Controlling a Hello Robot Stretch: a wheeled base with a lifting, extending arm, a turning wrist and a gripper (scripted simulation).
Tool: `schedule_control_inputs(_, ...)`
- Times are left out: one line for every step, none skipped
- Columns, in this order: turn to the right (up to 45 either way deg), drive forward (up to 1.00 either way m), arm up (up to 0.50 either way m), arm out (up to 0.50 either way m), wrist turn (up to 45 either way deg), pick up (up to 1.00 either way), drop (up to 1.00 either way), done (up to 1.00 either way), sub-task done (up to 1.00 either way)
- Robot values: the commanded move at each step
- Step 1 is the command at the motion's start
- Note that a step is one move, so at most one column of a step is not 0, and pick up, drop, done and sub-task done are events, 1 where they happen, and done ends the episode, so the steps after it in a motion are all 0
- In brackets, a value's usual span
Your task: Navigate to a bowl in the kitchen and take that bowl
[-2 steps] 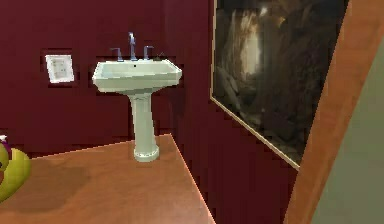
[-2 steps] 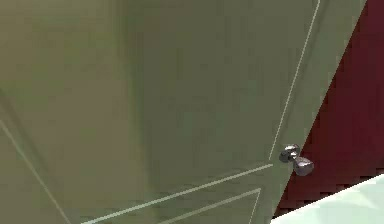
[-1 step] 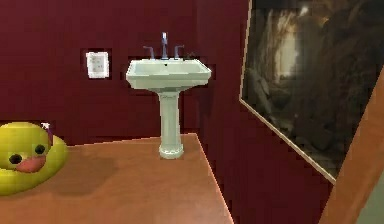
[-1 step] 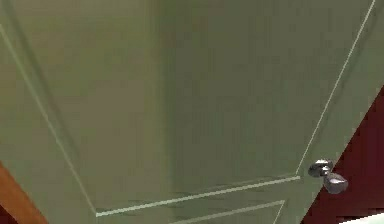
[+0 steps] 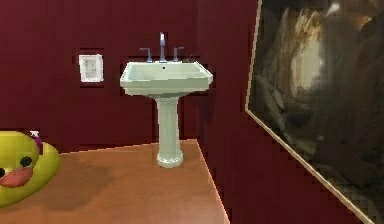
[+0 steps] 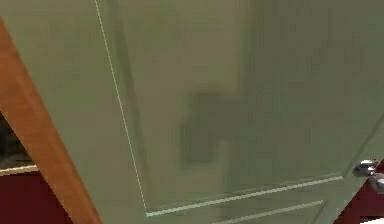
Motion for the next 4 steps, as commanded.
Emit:
schedule_control_inputs(-45.0,0.00,0.00,0.00,0.0,0.00,0.00,0.00,0.00)
schedule_control_inputs(0.0,0.65,0.00,0.00,0.0,0.00,0.00,0.00,0.00)
schedule_control_inputs(-45.0,0.00,0.00,0.00,0.0,0.00,0.00,0.00,0.00)
schedule_control_inputs(-6.0,0.00,0.00,0.00,0.0,0.00,0.00,0.00,0.00)
